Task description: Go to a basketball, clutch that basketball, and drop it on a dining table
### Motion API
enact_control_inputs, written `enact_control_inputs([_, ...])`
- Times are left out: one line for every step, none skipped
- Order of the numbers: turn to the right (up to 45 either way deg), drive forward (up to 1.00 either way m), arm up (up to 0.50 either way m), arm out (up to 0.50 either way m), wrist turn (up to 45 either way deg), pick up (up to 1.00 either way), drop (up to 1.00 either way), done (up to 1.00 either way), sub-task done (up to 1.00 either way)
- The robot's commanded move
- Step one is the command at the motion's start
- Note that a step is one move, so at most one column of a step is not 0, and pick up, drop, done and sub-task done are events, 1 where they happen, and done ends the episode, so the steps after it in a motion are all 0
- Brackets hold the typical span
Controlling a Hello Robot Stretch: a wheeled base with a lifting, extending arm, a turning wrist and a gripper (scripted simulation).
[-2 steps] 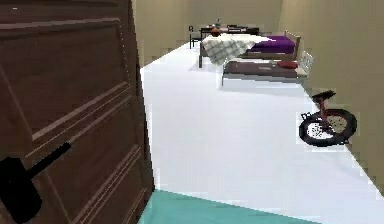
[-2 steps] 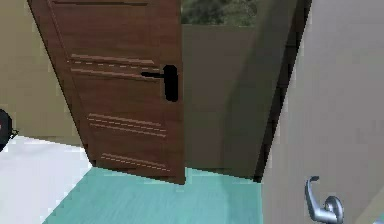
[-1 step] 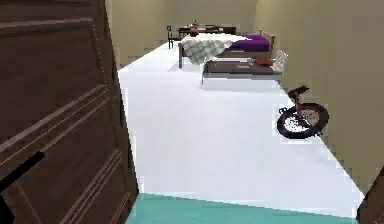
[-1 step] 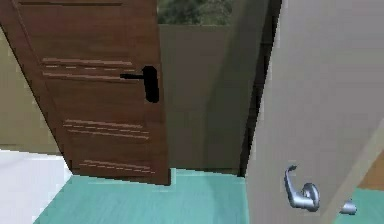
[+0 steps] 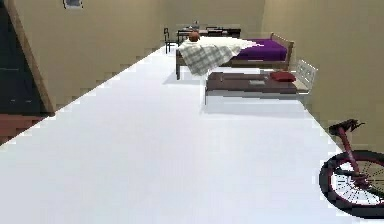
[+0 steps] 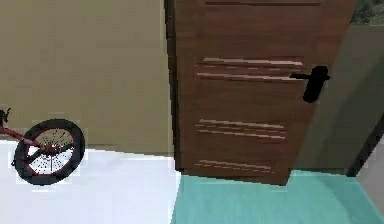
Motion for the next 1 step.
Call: enact_control_inputs([3.0, 0.0, 0.0, 0.0, 0.0, 0.0, 0.0, 0.0, 0.0])
